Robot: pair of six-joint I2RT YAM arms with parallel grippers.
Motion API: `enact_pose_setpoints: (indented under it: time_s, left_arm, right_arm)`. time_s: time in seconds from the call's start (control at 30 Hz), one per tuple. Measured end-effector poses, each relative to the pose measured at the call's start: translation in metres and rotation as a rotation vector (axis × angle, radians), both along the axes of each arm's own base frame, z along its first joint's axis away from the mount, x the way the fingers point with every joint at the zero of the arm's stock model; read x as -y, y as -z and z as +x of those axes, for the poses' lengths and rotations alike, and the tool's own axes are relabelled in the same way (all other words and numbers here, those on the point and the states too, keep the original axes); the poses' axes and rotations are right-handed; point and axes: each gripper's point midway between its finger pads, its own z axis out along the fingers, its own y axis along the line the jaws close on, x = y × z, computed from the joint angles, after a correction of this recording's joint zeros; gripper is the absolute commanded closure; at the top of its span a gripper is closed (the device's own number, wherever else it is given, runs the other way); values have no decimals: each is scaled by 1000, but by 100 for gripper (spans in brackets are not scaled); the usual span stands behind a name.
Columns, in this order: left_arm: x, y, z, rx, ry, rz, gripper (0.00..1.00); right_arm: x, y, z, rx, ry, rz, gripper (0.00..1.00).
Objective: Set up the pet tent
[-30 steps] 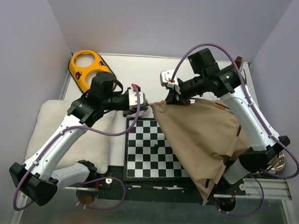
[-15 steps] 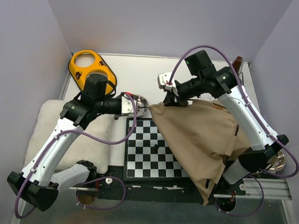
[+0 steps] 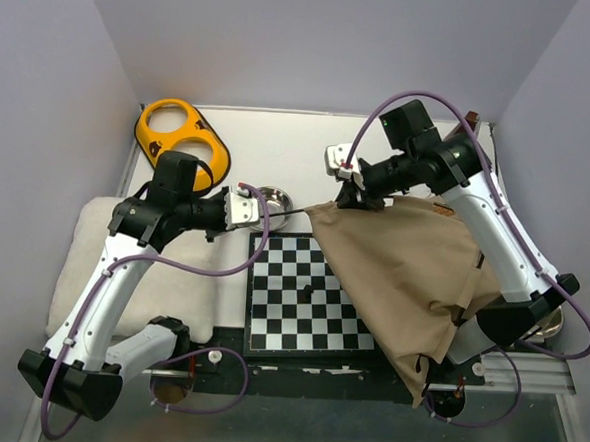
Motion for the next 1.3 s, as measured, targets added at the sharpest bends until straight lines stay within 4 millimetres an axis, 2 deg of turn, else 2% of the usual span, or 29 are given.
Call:
enact_pose_setpoints:
  time_s: [0.03, 0.13, 0.2, 0.27, 0.3, 0.33, 0.4, 0.53, 0.73, 0.83, 0.93, 1.1, 1.3]
  left_arm:
    - [0, 0, -2, -3, 1, 1, 100]
    - [0, -1, -3, -3, 5, -6, 100]
    - [2, -2, -4, -17, 3, -17, 100]
    - [4, -3, -4, -34, -6, -36, 100]
    - [5, -4, -3, -41, -13, -43, 100]
    - [6, -3, -1, -52, -22, -48, 100]
    - [9, -3, 2, -68, -28, -60, 100]
    - [20, -1, 3, -90, -21, -78, 100]
    - [31, -3, 11, -100, -37, -119, 100]
    - [34, -4, 17, -110, -53, -134, 100]
    - [37, -4, 21, -120, -63, -143, 100]
    - [38, 6, 30, -144, -90, -127, 100]
    - [37, 25, 41, -167, -120, -97, 100]
  right_arm:
    - [0, 0, -1, 0, 0, 0, 99]
    - [1, -1, -1, 1, -1, 0, 98]
    - [1, -2, -1, 2, -1, 0, 90]
    - [1, -3, 0, 7, 1, 1, 52]
    - [2, -3, 0, 9, 5, -1, 45]
    - [4, -3, 0, 7, 12, -8, 31]
    - [7, -4, 3, 18, 21, -15, 17]
    - [14, -9, 6, 60, 45, -26, 11]
    - [23, -25, 0, 113, 64, -9, 5]
    - [26, -30, -5, 133, 66, 7, 5]
    - [33, -26, -13, 136, 69, 4, 5]
    - [40, -18, -22, 122, 78, -6, 5]
    - [48, -29, -32, 98, 145, 17, 6]
